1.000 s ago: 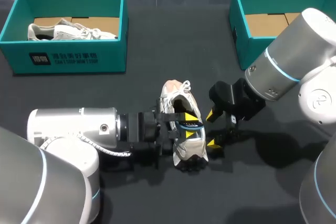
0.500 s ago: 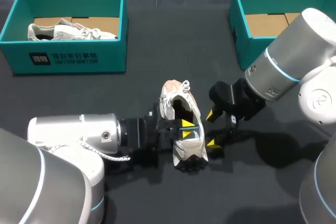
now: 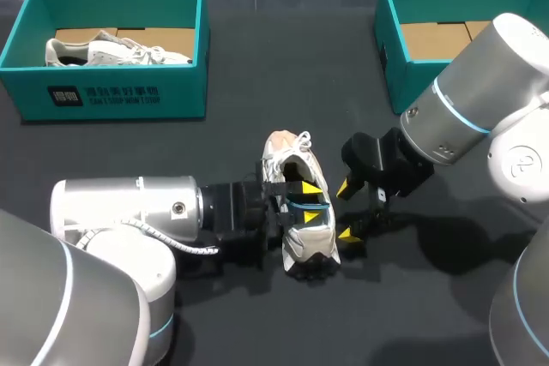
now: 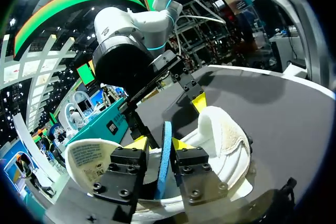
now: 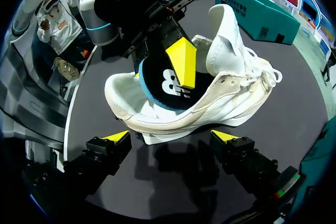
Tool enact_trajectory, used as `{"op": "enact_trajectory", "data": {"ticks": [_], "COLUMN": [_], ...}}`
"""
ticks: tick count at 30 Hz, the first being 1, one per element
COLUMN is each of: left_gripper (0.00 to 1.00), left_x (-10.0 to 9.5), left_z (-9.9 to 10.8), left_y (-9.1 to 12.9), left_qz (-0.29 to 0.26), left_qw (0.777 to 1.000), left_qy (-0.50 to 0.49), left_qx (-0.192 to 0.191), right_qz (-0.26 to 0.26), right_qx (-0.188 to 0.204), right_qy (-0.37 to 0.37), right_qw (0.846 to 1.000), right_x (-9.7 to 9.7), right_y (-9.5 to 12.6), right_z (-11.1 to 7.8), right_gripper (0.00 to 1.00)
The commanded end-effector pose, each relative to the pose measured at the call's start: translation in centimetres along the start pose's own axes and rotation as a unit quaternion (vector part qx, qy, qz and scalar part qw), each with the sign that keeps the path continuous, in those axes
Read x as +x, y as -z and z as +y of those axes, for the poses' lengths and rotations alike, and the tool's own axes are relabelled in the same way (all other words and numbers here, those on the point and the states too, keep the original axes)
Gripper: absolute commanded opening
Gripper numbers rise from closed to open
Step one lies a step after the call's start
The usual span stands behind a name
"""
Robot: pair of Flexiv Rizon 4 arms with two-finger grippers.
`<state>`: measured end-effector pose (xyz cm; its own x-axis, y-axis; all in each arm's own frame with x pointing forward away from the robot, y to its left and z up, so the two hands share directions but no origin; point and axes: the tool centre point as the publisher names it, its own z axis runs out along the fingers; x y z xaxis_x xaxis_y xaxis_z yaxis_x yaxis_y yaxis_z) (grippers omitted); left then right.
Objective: Take the shoe out of the shoebox, open the shoe tongue, remove and reinsert the insole, then place the shoe into the shoebox
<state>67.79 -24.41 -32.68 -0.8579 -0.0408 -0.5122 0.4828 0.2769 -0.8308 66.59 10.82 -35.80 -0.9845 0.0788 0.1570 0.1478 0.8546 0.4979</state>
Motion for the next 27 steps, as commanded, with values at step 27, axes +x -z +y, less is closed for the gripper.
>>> {"op": "enact_trajectory", "data": {"ticks": [27], "left_gripper": [0.00], "left_x": [0.9], "left_z": [2.0], "left_y": [-0.3], "left_qz": [0.042], "left_qw": [0.998], "left_qy": [-0.003], "left_qx": [-0.055], "right_qz": [-0.002], "right_qx": [0.001], "right_qy": [0.000], "right_qw": [1.000], "right_x": [0.1], "right_y": [-0.1], "right_z": [0.1], "right_gripper": [1.00]}}
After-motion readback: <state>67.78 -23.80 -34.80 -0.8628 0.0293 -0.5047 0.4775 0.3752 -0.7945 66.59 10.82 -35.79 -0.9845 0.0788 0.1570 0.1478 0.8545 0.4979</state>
